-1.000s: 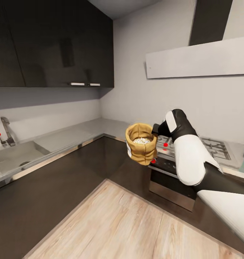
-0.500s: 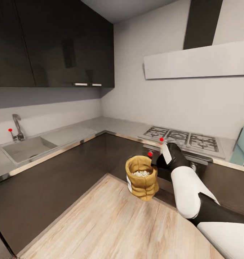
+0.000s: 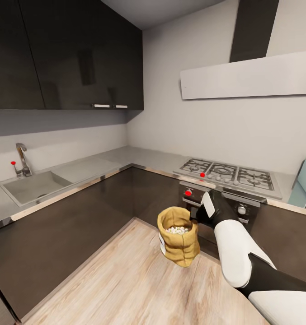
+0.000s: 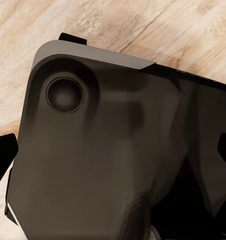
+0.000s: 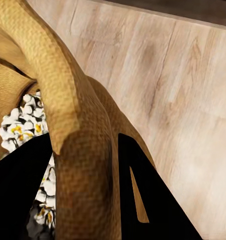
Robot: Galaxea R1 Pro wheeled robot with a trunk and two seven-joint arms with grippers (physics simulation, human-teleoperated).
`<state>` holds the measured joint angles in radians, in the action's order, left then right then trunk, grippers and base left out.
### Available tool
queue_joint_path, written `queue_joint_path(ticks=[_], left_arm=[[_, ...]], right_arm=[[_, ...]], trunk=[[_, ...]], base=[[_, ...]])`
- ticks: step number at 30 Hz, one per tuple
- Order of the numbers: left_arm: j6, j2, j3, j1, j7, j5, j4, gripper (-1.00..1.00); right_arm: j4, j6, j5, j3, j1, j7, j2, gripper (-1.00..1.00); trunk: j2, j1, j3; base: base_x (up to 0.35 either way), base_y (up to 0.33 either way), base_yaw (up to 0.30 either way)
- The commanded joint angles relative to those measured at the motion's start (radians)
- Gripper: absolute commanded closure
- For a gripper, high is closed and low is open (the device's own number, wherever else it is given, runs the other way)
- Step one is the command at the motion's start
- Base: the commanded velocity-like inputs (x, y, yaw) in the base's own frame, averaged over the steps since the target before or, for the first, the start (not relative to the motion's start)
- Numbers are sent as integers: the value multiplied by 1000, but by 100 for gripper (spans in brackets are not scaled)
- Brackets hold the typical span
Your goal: In the kitchen, take the popcorn bag from the countertop, put it into the microwave, and heat it until the popcorn is cooked so the cooked popcorn ends up inside the bag.
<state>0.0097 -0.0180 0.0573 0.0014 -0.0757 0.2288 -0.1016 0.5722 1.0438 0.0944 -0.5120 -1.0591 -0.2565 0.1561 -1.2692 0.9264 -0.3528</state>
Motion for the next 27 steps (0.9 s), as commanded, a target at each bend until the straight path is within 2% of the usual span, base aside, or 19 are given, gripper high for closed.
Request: queue_joint_path(ticks=[1, 7, 8, 11, 14, 20, 25, 26, 27], left_arm=[[1, 0, 6, 0, -4, 4, -1, -100], [1, 0, 6, 0, -4, 4, 0, -100], [1, 0, 6, 0, -4, 4, 0, -100], [2, 0, 6, 0, -4, 4, 0, -100], [2, 0, 6, 0, -4, 4, 0, -100], [2, 0, 6, 0, -4, 4, 0, -100], [3, 0, 6, 0, -4, 4, 0, -100], [2, 0, 6, 0, -4, 4, 0, -100], [2, 0, 6, 0, -4, 4, 0, -100]], right_arm=[[1, 3, 9, -8, 8, 3, 1, 100], [3, 3, 10, -8, 108, 5, -21, 100], [3, 3, 10, -8, 138, 26, -30, 100], [3, 3, 12, -8, 151, 34, -34, 100], [4, 3, 13, -8, 188, 34, -44, 100], [3, 3, 13, -7, 208, 38, -72, 100], [3, 3, 17, -4, 257, 120, -103, 100], [3, 3, 17, 17, 268, 142, -116, 100], [3, 3, 18, 58, 296, 185, -135, 100]], trunk=[[-1, 0, -1], [-1, 0, -1], [-1, 0, -1], [-1, 0, -1], [-1, 0, -1], [-1, 0, 1], [-1, 0, 4], [-1, 0, 4], [-1, 0, 5]], base=[[0, 0, 0], [0, 0, 0], [0, 0, 0], [0, 0, 0], [0, 0, -47], [0, 0, -240], [0, 0, -276], [0, 0, -276], [0, 0, -276]])
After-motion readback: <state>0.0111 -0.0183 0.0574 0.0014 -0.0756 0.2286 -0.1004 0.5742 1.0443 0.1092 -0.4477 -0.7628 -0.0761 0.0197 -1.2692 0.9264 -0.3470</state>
